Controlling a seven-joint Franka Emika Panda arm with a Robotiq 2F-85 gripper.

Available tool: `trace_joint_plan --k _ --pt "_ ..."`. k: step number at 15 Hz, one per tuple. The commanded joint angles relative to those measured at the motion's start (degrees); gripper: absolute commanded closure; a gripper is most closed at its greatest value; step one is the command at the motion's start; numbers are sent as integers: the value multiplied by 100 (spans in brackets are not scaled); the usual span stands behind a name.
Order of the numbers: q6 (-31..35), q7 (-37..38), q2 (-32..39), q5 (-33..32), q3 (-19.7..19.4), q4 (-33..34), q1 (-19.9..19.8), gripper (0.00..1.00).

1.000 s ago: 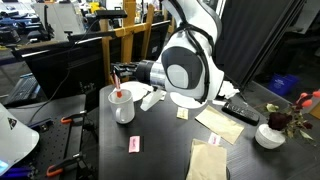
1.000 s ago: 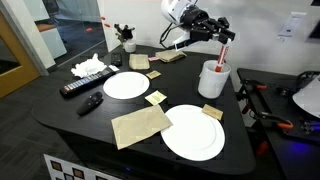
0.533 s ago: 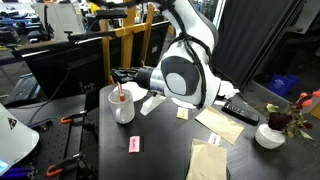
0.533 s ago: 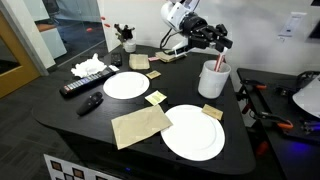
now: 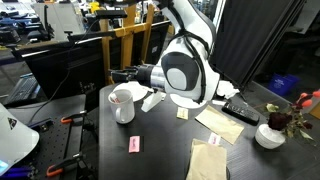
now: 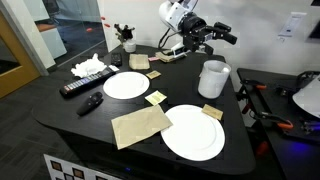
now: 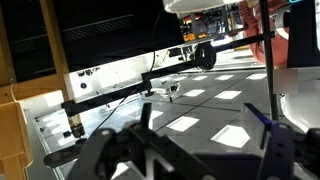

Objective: Put the marker in the mug

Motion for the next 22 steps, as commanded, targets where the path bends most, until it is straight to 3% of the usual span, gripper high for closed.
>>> trace_joint_plan --k 1,7,14,20,22 --pt "159 561 -491 -26 -28 -166 183 0" --pt "228 1217 -1270 -164 -33 -269 359 0" --pt "282 1486 -2075 -526 -32 -204 375 0" --pt "415 1504 -2402 -663 -14 -140 438 0" --pt "208 1326 -2205 -580 -16 -19 375 0"
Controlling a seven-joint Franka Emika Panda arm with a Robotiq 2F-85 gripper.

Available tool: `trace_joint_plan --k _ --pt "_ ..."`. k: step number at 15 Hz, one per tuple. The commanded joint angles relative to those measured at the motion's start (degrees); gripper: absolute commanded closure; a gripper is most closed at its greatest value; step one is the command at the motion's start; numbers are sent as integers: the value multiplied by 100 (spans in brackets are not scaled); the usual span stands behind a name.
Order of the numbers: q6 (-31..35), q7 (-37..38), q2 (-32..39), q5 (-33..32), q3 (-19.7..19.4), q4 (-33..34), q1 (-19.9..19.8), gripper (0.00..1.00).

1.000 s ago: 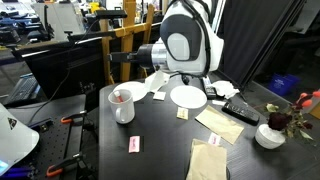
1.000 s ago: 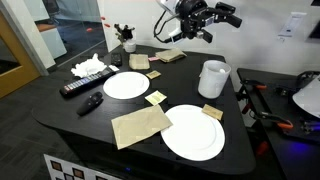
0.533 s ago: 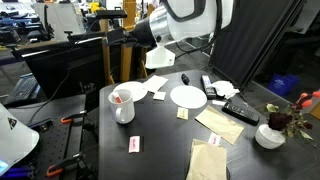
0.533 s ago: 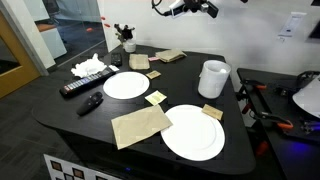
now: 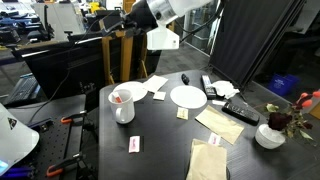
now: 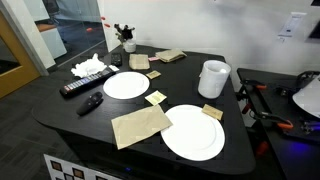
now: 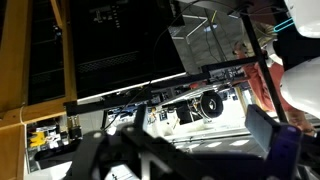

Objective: Put the marker in the mug

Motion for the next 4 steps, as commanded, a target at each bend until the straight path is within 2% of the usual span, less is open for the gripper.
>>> trace_joint_plan --k 1,4 --pt "-7 0 -14 -9 -13 12 14 0" --pt "5 0 -22 -23 -10 12 27 0"
